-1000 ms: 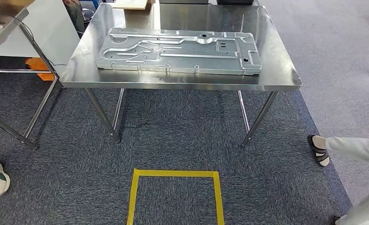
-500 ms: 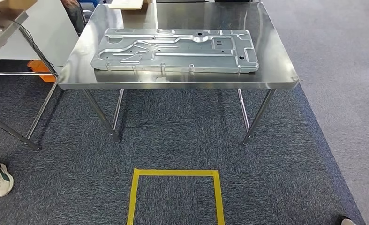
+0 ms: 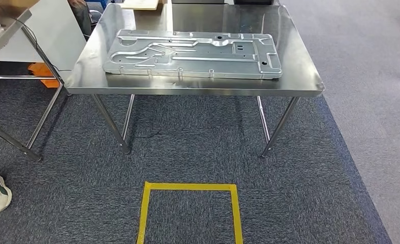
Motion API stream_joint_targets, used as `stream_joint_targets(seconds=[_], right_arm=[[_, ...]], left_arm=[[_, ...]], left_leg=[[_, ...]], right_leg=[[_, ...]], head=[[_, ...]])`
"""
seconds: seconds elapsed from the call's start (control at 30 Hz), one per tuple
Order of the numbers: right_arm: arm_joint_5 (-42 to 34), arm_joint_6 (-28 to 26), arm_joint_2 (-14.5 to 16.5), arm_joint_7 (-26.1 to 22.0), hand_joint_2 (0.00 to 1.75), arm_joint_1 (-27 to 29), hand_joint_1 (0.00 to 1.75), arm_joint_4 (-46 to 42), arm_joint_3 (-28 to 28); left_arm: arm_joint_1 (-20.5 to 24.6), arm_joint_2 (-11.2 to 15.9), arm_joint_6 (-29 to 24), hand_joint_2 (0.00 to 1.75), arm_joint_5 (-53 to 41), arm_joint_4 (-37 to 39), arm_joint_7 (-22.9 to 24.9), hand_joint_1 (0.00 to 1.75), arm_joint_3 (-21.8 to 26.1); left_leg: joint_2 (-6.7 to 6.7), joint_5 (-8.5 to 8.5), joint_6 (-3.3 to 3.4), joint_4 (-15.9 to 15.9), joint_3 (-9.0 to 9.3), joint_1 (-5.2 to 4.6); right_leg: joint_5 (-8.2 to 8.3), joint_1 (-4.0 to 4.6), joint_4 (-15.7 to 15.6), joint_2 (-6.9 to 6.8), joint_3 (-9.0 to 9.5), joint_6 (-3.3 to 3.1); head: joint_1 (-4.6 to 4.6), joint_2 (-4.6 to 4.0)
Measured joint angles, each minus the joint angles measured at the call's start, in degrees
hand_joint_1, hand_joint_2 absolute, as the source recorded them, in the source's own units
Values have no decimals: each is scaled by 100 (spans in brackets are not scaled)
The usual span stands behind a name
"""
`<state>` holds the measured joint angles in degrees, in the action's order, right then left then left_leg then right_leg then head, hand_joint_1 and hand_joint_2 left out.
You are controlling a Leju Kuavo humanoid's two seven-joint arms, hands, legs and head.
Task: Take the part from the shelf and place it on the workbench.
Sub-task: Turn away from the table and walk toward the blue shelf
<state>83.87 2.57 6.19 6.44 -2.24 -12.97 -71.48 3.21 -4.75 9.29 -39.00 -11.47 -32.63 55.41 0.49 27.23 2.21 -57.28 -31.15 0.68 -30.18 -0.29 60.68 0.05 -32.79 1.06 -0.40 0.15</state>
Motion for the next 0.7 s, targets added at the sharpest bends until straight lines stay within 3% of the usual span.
stream_joint_targets(seconds=[0.1, 0.13, 0.17, 0.2, 0.3, 0.37, 0.43, 0.47, 0.53, 0.6, 0.63, 0.67, 0.7], right_arm=[[0, 1, -7, 2, 0, -2, 0, 4, 1], [0, 1, -11, 3, 0, -1, 0, 5, 1], [0, 1, -16, 3, 0, -1, 0, 5, 0], [0, 1, -20, 3, 0, -2, 0, 5, 0], [0, 1, -33, 3, 0, -25, 0, 5, 1], [0, 1, -37, 2, 0, -39, 0, 5, 0], [4, 2, -37, 2, 0, -40, 0, 8, 0], [9, 5, -37, 3, 0, -42, 0, 10, 0], [17, 26, -38, 6, 0, -48, 0, 11, -1], [21, 51, -42, 21, 0, -45, 0, 11, -2], [13, 56, -44, 37, 0, -40, 0, 11, -3], [-10, 59, -46, 62, 0, -36, 0, 11, -8], [-49, 61, -49, 89, 0, -36, 0, 11, -18]], left_arm=[[4, -1, 2, 0, -2, 0, -11, 0, -12], [2, -1, 2, 0, -2, 0, -13, 0, -15], [1, -1, 2, 0, -2, 0, -12, 0, -17], [1, -2, 2, 0, -2, 0, -12, 0, -21], [2, -7, 2, 0, -2, 0, -13, 0, -32], [6, -9, 2, 0, -2, 0, -13, 0, -35], [7, -8, -9, 0, -2, 0, -17, 0, -35], [2, -6, -24, 0, -6, 0, -20, 0, -35], [-13, -4, -69, 0, -20, 0, -23, 0, -37], [-12, -7, -131, 0, -21, 0, 77, 0, -37], [-8, -6, -162, 0, -11, 0, 197, 0, -36], [-6, -4, -186, 0, 7, 0, 350, 0, -33], [-7, -3, -202, 0, 32, 0, 513, 0, -28]], left_leg=[[13, -124, 65, 23, -145, 2], [15, -162, 59, 18, -201, -2], [16, -200, 49, 12, -255, -3], [16, -238, 37, 2, -308, -3], [8, -336, -32, -58, -437, -8], [7, -407, -105, -85, -471, -18], [2, -474, -183, -81, -493, -14], [-4, -420, -217, -114, -528, -6], [-14, -16, -272, -441, -672, 6], [-14, 512, -309, -1131, -862, 9], [-14, 624, -319, -1466, -917, 10], [-14, 599, -320, -1676, -909, 9], [-14, 469, -309, -1687, -811, 8]], right_leg=[[-708, -32, 948, -1, -309, 61], [-825, -44, 1206, -1, -360, 80], [-814, -54, 1274, -2, -318, 93], [-694, -64, 1125, -3, -167, 101], [-285, -74, -53, 5, 634, 76], [-246, -47, -444, 20, 849, 28], [-182, -37, -458, 17, 781, -51], [-132, -44, -461, 5, 731, -99], [-17, -65, -480, -18, 600, -198], [80, -44, -477, -34, 453, -244], [132, -32, -469, -43, 380, -249], [181, -21, -456, -50, 307, -248], [223, -11, -437, -52, 239, -243]], head=[[0, 0], [1, 0], [0, 0], [0, 0], [-2, 0], [-4, 0], [-3, 0], [-4, 0], [-5, 0], [-5, 0], [-5, 0], [-5, 0], [-5, 0]])
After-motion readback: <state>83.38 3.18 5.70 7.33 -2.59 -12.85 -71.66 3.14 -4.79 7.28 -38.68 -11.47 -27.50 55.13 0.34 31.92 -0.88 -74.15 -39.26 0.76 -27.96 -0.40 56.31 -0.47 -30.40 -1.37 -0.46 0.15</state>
